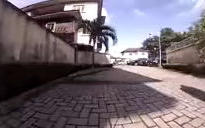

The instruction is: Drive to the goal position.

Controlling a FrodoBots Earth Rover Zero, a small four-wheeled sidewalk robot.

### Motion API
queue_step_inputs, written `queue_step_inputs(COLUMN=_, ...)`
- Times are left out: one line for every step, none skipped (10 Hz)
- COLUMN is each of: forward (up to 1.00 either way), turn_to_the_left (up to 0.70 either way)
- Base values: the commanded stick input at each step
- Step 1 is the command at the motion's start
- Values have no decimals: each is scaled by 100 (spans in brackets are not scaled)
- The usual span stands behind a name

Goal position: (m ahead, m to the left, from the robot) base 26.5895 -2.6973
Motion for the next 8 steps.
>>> queue_step_inputs(forward=69, turn_to_the_left=3)
queue_step_inputs(forward=69, turn_to_the_left=3)
queue_step_inputs(forward=69, turn_to_the_left=3)
queue_step_inputs(forward=69, turn_to_the_left=3)
queue_step_inputs(forward=69, turn_to_the_left=3)
queue_step_inputs(forward=69, turn_to_the_left=3)
queue_step_inputs(forward=69, turn_to_the_left=3)
queue_step_inputs(forward=69, turn_to_the_left=3)
